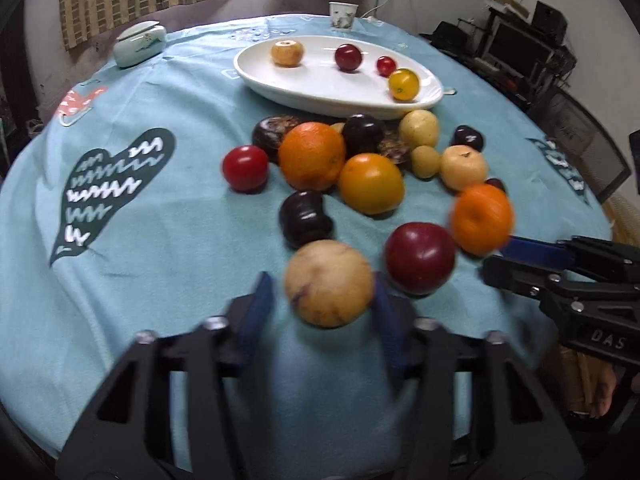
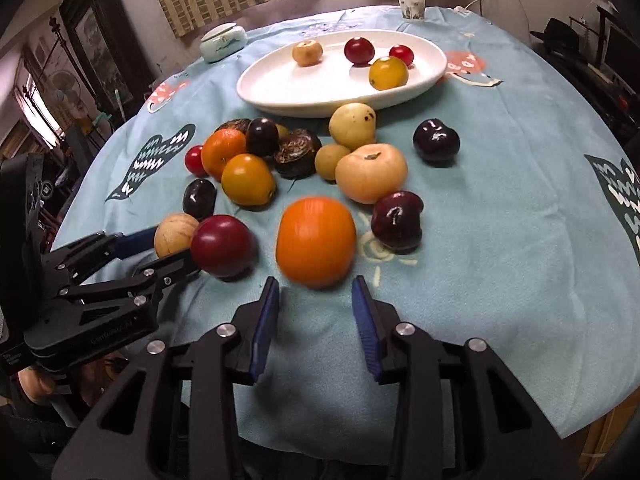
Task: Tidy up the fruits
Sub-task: 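Grasp the striped pepino with the left tool while the right tool grasps an orange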
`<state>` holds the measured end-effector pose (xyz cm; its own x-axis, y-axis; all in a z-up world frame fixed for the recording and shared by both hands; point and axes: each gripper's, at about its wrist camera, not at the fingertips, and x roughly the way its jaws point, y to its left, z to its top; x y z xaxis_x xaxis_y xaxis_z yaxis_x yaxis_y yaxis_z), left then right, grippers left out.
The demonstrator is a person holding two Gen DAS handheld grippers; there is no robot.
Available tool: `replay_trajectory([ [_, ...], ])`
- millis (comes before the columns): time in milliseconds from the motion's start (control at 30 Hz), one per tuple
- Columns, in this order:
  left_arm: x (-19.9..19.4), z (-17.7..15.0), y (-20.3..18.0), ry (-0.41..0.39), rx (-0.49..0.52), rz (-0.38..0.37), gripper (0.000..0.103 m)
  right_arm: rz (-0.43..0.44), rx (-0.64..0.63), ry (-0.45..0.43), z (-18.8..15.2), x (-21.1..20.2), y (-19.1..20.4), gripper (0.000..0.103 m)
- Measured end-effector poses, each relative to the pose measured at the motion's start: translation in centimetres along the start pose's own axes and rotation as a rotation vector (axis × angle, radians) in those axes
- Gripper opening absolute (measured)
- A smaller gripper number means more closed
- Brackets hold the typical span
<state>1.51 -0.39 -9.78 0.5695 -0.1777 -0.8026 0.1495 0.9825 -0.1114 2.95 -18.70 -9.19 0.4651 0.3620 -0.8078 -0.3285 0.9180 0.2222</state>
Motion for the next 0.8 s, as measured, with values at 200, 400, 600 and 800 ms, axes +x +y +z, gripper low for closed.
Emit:
replay_trajectory([
  [200,0.3,0.3,0.2,0.008,-0.013,-0.016,0.042,-0.024,-0.012,0.023,1.0,1.4,0.0,0.033],
  [400,0.3,0.2,0.3,0.005,-0.016,-0.023,0.042,0.011,-0.031,0.029,2.8,2.6,0.5,0.036],
  [600,0.1,0.0,0.7,-0.004,-0.032,-0.044,0.042,-0.007,-0.059,0.037,3.5,2.7,1.6,0.060],
  [800,0.1,-0.2,1.2,-0.012,-0.043,-0.079,0.042,-0.011,-0.073,0.010,5.4,4.6,1.9,0.058],
])
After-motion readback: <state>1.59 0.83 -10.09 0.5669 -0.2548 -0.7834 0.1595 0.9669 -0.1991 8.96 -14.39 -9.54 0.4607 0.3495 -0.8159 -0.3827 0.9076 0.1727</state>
